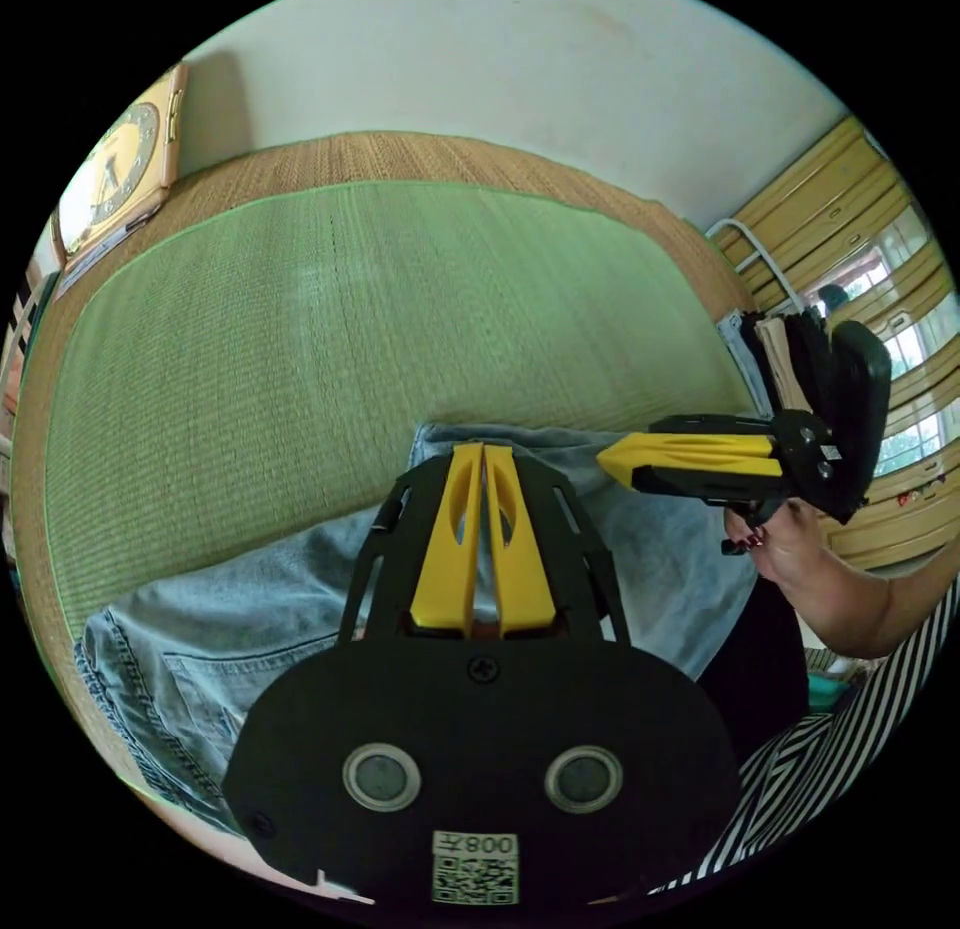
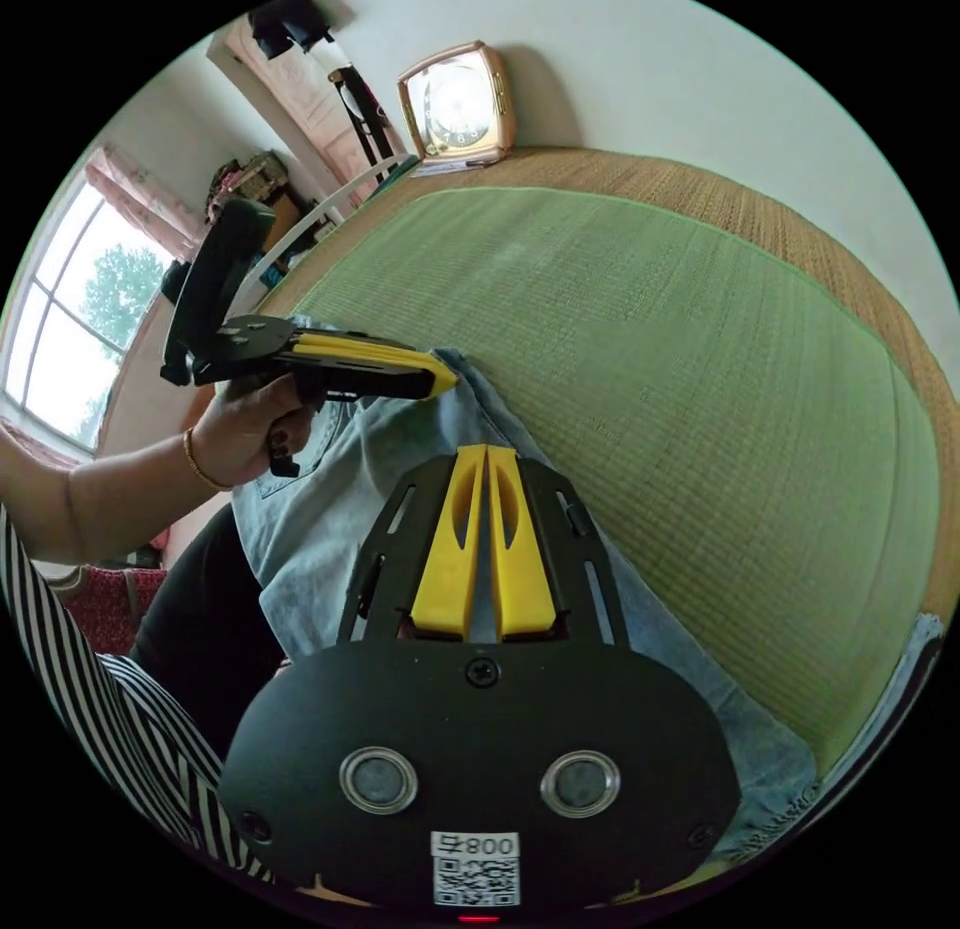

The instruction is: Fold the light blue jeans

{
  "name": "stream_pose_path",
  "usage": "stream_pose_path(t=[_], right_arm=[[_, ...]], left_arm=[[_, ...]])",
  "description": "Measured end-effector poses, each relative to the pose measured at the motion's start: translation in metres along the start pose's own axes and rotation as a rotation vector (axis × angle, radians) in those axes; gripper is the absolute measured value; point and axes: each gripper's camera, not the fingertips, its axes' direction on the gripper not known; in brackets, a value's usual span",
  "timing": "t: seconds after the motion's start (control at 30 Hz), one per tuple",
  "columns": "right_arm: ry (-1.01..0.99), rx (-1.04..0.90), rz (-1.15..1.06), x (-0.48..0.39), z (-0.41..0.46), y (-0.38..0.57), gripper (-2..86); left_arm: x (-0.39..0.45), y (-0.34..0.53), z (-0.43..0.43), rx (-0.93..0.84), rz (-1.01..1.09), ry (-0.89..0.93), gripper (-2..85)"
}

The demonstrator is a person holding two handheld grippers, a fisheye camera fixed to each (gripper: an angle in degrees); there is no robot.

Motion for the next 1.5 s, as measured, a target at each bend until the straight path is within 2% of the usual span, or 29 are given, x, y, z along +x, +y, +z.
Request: stream_pose_path(t=[0.13,0.23,0.37,0.47,0.6,0.67,0.73,0.83,1.03,1.13,1.3,1.37,1.5], right_arm=[[-0.019,-0.038,0.018,0.004,0.006,0.003,0.5],[0.091,-0.008,-0.014,-0.006,-0.002,0.001,1.2],[0.120,-0.050,-0.030,-0.008,0.004,0.000,4.0],[0.107,-0.071,-0.021,-0.006,0.011,-0.003,5.2],[0.103,-0.100,-0.040,-0.008,0.013,-0.011,2.2],[0.091,-0.064,-0.031,-0.009,0.005,-0.011,1.3],[0.068,-0.048,-0.004,-0.006,0.003,-0.010,0.7],[0.061,-0.083,0.026,-0.002,0.015,-0.013,0.5],[0.096,-0.005,0.058,-0.007,-0.008,-0.006,0.3],[0.102,-0.071,0.046,-0.010,0.001,0.004,0.2],[0.157,-0.102,0.011,-0.016,0.015,0.008,0.2],[0.161,-0.139,0.001,-0.020,0.014,0.002,0.2],[0.066,-0.087,-0.074,-0.043,0.008,-0.028,0.1]], left_arm=[[0.003,0.012,-0.003,0.031,-0.008,0.024,0.8],[0.014,0.026,-0.011,0.069,0.067,0.019,2.7],[0.023,0.038,0.005,-0.041,0.154,-0.066,5.5],[0.026,0.049,0.005,-0.040,0.171,-0.089,3.1],[0.023,0.068,-0.005,0.030,0.128,-0.044,1.3],[0.023,0.079,-0.013,0.082,0.130,-0.045,1.0],[0.021,0.085,-0.006,0.056,0.132,-0.058,1.0],[0.014,0.097,0.013,-0.001,0.107,-0.065,1.4],[0.005,0.134,-0.002,0.089,0.071,-0.019,1.9],[-0.002,0.148,0.017,0.007,0.053,-0.008,1.7],[-0.013,0.184,-0.003,0.092,-0.015,0.036,0.5],[-0.024,0.216,-0.026,0.137,-0.062,-0.013,0.3],[-0.060,0.281,-0.061,0.170,-0.227,-0.173,0.2]])
